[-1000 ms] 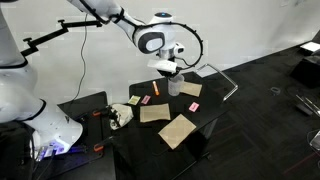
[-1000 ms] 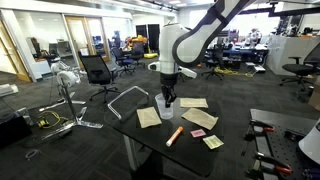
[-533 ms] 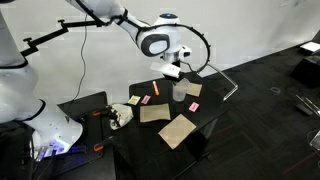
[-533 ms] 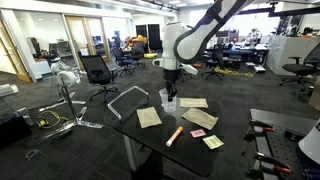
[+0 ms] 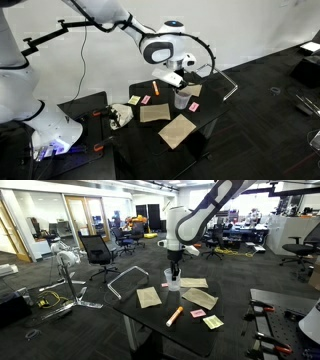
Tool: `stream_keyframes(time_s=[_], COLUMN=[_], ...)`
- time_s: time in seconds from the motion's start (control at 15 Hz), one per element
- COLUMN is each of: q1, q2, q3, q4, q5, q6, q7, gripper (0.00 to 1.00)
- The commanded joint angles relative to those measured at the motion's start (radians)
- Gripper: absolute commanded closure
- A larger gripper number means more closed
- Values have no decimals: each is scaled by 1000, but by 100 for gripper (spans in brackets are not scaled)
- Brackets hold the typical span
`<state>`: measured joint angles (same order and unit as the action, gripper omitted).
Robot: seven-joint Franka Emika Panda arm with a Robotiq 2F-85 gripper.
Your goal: Remove the marker from the clear cup, put it on the table and then move the cup away from the marker
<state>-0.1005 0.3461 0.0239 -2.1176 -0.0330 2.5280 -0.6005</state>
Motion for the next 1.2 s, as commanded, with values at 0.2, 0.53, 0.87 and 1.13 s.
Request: stream_keyframes(time_s=[0.2, 0.53, 0.87, 1.13], q1=[-20, -12, -2, -4], q2=[29, -22, -120, -231], q3=[9, 4, -1, 12], q4=[19, -17, -63, -109], q5=[5, -10, -23, 18], q6=[25, 32, 22, -27], q7=[28, 41, 64, 32], gripper=[70, 40, 3, 0])
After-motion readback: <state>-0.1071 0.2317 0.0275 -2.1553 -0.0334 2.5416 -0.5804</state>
